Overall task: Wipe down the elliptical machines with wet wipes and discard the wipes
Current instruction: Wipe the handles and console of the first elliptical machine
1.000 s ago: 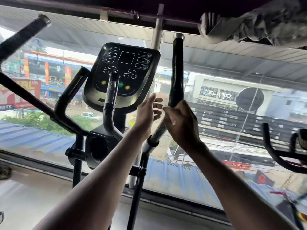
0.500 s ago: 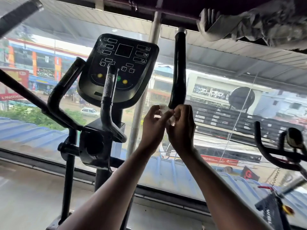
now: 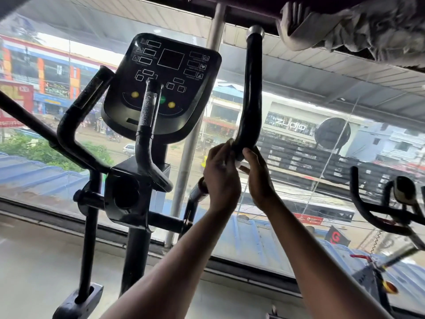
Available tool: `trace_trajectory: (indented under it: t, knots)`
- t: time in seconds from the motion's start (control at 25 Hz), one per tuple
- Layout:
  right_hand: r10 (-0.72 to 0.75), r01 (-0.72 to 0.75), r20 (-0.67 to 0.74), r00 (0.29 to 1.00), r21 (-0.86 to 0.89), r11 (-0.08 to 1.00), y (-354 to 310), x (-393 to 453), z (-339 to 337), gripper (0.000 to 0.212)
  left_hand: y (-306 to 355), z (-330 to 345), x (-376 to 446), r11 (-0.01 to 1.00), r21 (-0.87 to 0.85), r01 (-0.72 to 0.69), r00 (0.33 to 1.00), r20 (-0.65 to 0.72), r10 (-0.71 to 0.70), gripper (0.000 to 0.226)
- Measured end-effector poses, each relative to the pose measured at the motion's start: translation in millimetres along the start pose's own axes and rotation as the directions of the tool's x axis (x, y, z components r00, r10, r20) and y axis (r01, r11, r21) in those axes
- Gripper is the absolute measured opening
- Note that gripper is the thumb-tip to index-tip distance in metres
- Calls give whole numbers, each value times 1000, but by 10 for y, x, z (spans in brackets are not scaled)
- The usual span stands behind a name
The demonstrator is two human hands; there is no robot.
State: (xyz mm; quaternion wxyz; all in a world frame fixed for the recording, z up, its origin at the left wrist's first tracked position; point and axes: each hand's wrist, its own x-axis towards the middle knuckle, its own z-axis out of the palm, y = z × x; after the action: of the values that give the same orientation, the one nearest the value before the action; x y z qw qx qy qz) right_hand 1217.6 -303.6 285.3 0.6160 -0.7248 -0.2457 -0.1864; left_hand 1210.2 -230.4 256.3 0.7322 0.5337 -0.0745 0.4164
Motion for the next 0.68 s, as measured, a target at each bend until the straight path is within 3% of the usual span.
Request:
trace_trajectory:
  t: [0.08,0.16,0.24,0.4,0.6,0.68]
  knots:
    - [3,-3,13,1000,15,1000,89,-2,11,15,-198,-13,-45,996,67,-52,999,-11,53,33]
    - [32,-33,48,998,12,999,165,17,37,18,-414,-111,20,993,114,39,999,-37,-35,35]
    - [68,-69,57,996,21,997,209,15,72,37,-431,-136,46,990,86,108,994,-28,-106,35]
    - [37,-38,16,999,51,998,335,64,132,56,-295,1,-110,999,11,-38,999,8,38,44]
    - [36,-35,14,999,-17,999,432,135,131,77,-806,-228,68,959,149,241,970,-5,-243,53]
    - [25,-25,3,1000,4,1000,447,141,152,88,-677,-161,43,983,115,145,988,28,-149,48]
